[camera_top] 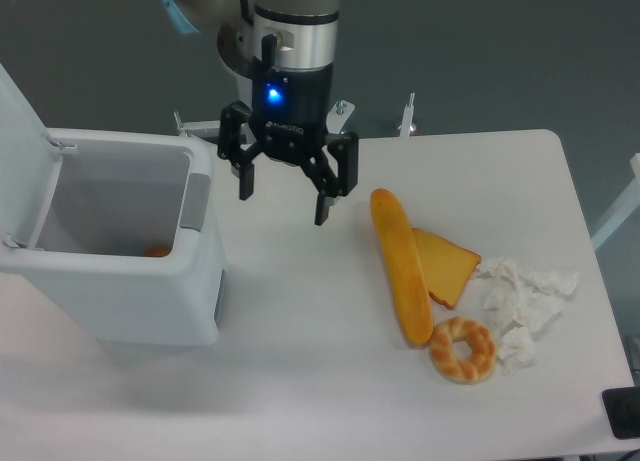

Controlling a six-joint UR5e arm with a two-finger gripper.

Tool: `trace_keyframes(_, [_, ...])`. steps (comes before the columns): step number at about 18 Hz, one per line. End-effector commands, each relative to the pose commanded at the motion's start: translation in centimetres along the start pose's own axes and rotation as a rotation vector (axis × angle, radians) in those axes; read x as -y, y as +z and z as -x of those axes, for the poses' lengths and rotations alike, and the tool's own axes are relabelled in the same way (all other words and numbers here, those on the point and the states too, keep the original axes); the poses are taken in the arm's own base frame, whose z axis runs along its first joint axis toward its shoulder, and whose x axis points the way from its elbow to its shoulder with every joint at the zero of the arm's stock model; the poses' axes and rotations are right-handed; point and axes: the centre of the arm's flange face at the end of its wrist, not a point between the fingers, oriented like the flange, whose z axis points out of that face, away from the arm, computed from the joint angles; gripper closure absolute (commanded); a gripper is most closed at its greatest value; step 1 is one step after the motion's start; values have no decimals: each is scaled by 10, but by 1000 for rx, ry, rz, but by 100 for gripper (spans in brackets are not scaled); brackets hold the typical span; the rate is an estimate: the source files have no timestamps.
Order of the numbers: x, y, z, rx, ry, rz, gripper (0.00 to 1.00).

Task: Close the trash can
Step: 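Move the open gripper over the trash can toward the upright lid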

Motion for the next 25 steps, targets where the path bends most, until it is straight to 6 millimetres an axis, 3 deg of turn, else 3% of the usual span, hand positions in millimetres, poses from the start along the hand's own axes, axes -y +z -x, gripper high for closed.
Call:
trace_keyframes(5, [15,3,-26,-88,-146,-51,0])
trace_keyframes(12, [19,-15,-36,-110,-366,-80,0])
trace_keyframes(18, [26,-46,-58,-139,-354,-141,0])
trace_keyframes(25, [36,-63,-85,-247,-397,-200,0])
